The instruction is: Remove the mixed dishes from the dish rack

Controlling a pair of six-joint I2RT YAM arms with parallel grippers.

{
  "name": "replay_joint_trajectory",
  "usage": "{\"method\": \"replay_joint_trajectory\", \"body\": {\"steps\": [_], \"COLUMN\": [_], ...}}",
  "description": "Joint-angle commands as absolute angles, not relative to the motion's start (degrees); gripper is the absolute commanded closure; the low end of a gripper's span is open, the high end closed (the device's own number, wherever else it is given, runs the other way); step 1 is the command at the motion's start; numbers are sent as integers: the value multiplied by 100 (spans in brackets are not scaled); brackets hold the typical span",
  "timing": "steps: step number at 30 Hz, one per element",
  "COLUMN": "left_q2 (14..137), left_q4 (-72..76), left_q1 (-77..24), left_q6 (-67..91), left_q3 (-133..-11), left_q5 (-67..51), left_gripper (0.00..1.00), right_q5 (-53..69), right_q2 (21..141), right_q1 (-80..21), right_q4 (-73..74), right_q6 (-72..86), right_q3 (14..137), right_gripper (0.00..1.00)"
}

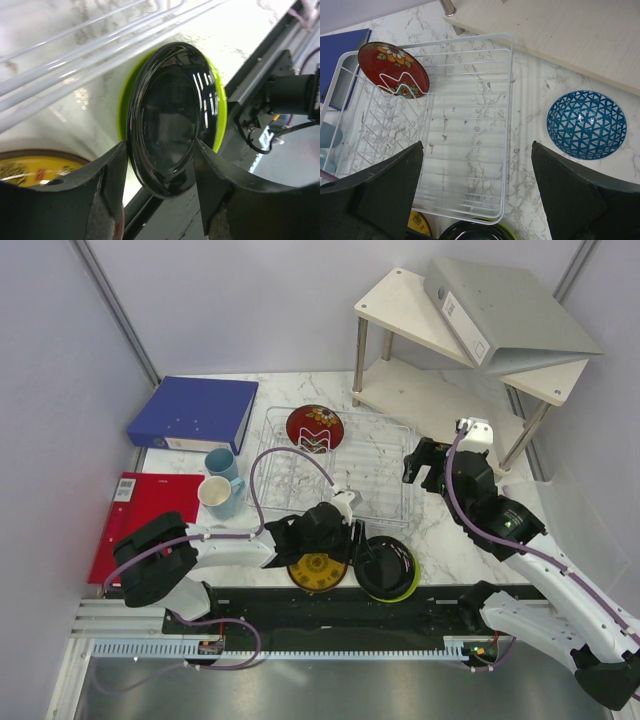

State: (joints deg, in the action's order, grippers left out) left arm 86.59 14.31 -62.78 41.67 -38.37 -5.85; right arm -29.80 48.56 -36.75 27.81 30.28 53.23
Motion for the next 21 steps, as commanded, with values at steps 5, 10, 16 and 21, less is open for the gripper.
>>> {"method": "replay_joint_trajectory", "body": {"steps": [5,10,16,21], "left_q2": [8279,8130,7437,6330], "left_q4": [115,-421,-1036,-2038], "left_q1": [-6240,-6258,-6267,-6267], "left_q6": [3762,3674,3384,2945], "left_q3": [-4508,-4588,-4807,-5413], "left_q5": [-167,-18,675,1528], "left_gripper": [38,38,38,38], "right_q5": [-2988,-2980,-2927,-2612], "right_q2": [4790,4799,4965,5596], "right_q1": [-3674,-3674,-3674,-3674], "right_q4": [2654,2628,2584,2154], "right_q6": [3059,3059,3024,2945], "right_q3": [5300,5256,5273,5492], "right_gripper": [4,4,4,4]}}
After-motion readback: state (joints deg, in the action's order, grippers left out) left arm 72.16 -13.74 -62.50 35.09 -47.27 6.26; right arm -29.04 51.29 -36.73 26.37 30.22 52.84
